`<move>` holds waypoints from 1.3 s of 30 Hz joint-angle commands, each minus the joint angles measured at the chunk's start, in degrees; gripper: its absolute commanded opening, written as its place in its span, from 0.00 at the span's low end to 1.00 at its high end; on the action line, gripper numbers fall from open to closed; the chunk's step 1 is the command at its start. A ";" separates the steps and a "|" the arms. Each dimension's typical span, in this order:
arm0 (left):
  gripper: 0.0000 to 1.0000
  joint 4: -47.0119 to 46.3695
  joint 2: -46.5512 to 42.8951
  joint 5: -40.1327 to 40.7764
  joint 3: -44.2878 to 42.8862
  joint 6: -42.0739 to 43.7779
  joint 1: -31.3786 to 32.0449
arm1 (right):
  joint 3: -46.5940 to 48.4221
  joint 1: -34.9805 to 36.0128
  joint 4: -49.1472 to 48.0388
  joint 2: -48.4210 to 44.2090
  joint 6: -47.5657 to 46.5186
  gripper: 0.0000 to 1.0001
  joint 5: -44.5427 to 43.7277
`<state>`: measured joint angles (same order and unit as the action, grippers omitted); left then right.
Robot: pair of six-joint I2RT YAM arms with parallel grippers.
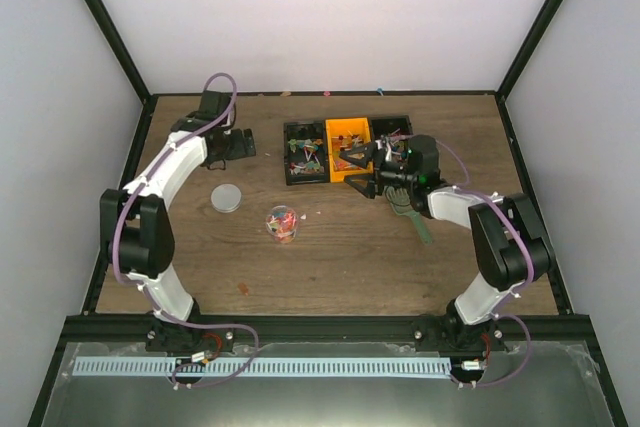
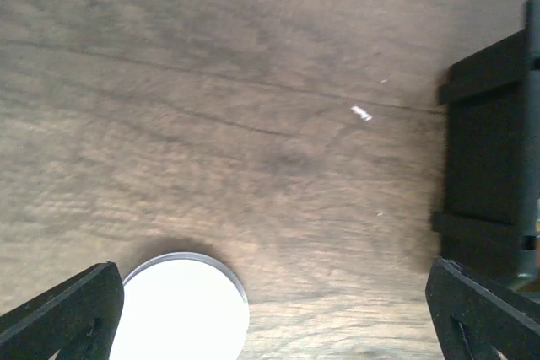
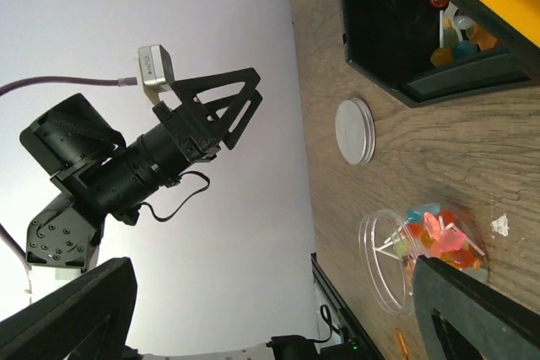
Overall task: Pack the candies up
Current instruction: Pick up the box lid from the center of the board.
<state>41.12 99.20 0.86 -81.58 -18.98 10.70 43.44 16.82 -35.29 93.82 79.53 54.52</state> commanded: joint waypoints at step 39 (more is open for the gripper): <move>1.00 9.97 12.53 4.43 5.90 0.65 -2.46 | 2.58 0.94 4.81 5.74 -6.94 0.88 3.40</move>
<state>50.92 110.78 5.74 -76.69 -19.05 8.49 45.17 17.15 -29.65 98.59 72.88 57.06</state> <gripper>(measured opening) 0.998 0.878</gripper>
